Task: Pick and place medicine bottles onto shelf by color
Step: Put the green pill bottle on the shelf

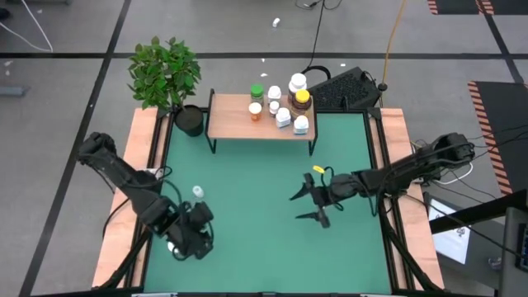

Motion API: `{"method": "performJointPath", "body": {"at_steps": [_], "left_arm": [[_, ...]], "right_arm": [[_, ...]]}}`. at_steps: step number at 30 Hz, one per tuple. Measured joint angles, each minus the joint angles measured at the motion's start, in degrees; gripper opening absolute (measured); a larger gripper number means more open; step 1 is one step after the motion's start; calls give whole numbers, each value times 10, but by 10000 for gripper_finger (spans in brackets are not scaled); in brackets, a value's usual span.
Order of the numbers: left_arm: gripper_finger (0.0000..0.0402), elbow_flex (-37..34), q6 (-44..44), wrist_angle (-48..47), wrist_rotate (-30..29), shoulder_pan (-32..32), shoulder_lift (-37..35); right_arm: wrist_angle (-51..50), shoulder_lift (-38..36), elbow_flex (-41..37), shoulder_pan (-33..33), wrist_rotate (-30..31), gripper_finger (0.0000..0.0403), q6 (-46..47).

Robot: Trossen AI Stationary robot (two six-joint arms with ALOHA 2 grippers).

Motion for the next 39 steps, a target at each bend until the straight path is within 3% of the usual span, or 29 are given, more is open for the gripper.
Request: {"method": "performJointPath", "body": {"at_steps": [8, 14, 20, 24, 39], "left_arm": [[211, 0, -318, -78, 102, -70, 2], [211, 0, -451, -73, 104, -123, 2], [211, 0, -472, -82, 66, -145, 3], [212, 0, -441, -63, 38, -148, 11], [263, 0, -454, -57, 44, -154, 14]], "right_arm": [[86, 0, -65, 38, 1, 281, 45], [86, 0, -69, 61, 5, 281, 42], [86, 0, -69, 65, 6, 281, 41], [92, 0, -69, 65, 22, 281, 48], [112, 0, -69, 65, 18, 281, 65]]}}
